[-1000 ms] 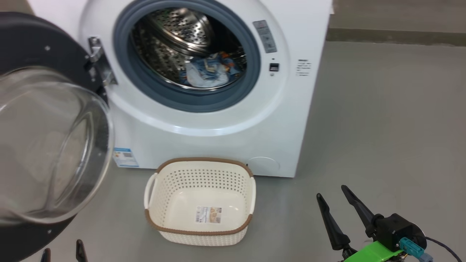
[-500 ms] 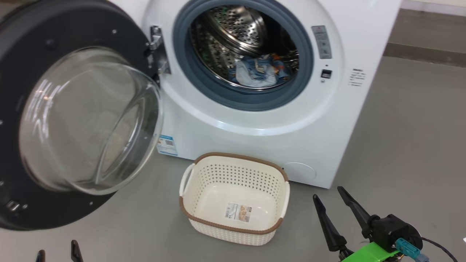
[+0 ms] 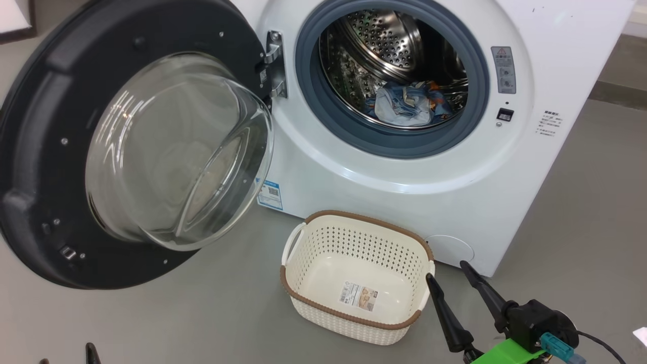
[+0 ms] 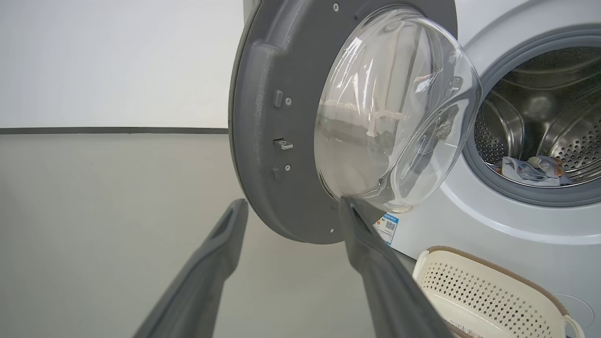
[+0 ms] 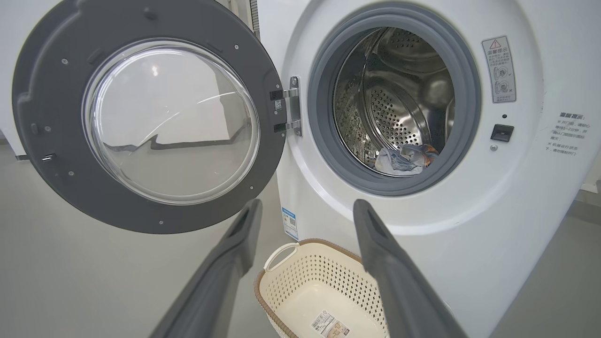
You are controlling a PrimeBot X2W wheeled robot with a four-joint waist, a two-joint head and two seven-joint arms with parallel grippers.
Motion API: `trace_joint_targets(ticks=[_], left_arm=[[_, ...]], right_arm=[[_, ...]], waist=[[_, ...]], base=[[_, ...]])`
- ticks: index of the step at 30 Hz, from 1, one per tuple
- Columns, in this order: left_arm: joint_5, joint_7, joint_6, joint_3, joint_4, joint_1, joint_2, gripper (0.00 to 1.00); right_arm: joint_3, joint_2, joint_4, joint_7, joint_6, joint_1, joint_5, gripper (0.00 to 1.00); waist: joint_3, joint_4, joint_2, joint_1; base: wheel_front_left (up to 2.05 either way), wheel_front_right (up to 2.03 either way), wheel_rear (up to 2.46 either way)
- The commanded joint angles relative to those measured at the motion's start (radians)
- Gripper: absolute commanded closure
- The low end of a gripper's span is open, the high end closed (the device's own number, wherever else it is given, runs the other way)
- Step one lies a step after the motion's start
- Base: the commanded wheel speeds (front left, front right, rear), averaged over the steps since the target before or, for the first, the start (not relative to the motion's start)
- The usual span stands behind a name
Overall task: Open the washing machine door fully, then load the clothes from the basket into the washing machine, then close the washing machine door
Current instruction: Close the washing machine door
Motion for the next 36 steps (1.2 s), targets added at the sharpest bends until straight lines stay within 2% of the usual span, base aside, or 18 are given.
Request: trace_joint_targets(ticks=[1, 14, 15, 16, 17, 24, 30, 36], left_arm=[[-0.008, -0.008, 0.01, 0.034, -0.029, -0.016, 0.004, 0.0], [-0.03, -0.008, 0.032, 0.026, -0.041, -0.004, 0.004, 0.0], [-0.036, -0.008, 0.03, 0.023, -0.038, -0.003, 0.004, 0.25], [-0.042, -0.008, 0.028, 0.022, -0.037, -0.004, 0.004, 0.9], [-0.046, -0.008, 0.024, 0.021, -0.036, -0.005, 0.004, 1.0], [-0.126, -0.008, -0.022, 0.042, -0.03, -0.024, 0.004, 1.0], [-0.141, -0.008, -0.074, 0.117, -0.016, -0.089, 0.005, 1.0], [-0.156, -0.008, -0.118, 0.168, 0.016, -0.165, 0.031, 1.0]], right_arm=[[0.031, -0.002, -0.019, -0.007, 0.002, -0.025, -0.008, 0.0], [0.052, -0.017, -0.005, -0.007, 0.002, -0.05, 0.0, 0.0], [0.051, -0.018, -0.004, -0.007, 0.002, -0.05, 0.001, 0.0], [0.051, -0.018, -0.004, -0.007, 0.002, -0.049, 0.002, 0.0], [0.051, -0.018, -0.003, -0.007, 0.002, -0.048, 0.002, 0.0], [0.037, -0.016, -0.01, -0.007, 0.002, -0.034, 0.004, 0.0], [0.033, -0.013, -0.012, -0.007, 0.002, -0.031, 0.004, 0.0], [0.031, -0.01, -0.014, -0.007, 0.002, -0.029, 0.008, 0.0]], waist=[[0.006, 0.006, 0.0, 0.0], [0.014, 0.012, 0.0, 0.0], [0.014, 0.012, 0.0, 0.0], [0.013, 0.011, 0.0, 0.0], [0.012, 0.01, 0.0, 0.0], [0.01, 0.008, 0.0, 0.0], [0.013, 0.008, 0.0, 0.0], [0.014, 0.006, 0.0, 0.0]], base=[[0.0, 0.0, 0.0], [0.0, 0.0, 0.0], [0.0, 0.0, 0.0], [0.0, 0.0, 0.0], [0.0, 0.0, 0.0], [0.0, 0.0, 0.0], [0.0, 0.0, 0.0], [0.0, 0.0, 0.0]])
